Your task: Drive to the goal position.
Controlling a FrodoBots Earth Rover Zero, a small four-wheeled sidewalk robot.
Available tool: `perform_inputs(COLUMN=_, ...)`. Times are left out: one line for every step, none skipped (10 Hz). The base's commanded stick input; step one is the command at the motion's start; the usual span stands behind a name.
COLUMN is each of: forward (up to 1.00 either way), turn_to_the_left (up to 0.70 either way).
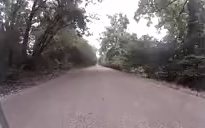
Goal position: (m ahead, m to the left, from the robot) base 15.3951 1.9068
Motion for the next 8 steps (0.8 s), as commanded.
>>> perform_inputs(forward=0.70, turn_to_the_left=0.35)
perform_inputs(forward=0.70, turn_to_the_left=0.35)
perform_inputs(forward=0.70, turn_to_the_left=0.25)
perform_inputs(forward=0.70, turn_to_the_left=0.08)
perform_inputs(forward=0.70, turn_to_the_left=0.00)
perform_inputs(forward=0.70, turn_to_the_left=0.00)
perform_inputs(forward=0.70, turn_to_the_left=0.00)
perform_inputs(forward=0.70, turn_to_the_left=0.00)
